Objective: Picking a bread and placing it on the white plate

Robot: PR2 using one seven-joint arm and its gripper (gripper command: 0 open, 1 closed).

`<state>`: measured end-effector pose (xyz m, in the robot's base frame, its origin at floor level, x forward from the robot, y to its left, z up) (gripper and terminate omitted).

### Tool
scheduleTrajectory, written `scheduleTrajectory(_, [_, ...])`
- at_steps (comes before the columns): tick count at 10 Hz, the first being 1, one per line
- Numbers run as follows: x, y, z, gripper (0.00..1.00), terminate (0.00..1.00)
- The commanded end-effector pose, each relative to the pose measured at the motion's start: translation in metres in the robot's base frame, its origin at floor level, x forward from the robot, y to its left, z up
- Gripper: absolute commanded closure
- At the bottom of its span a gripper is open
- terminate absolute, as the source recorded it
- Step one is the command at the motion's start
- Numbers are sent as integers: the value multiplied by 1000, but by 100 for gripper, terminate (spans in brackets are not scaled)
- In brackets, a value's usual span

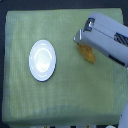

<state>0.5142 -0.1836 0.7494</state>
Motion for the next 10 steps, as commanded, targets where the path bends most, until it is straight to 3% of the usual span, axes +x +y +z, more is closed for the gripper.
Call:
scheduleTrajectory(1, [-11,-1,-36,0,0])
scheduleTrajectory(3, [-20,-12,-37,0,0])
scheduleTrajectory(4, [-21,-13,-37,100,0])
scheduleTrajectory(10, [-18,-7,-29,100,0])
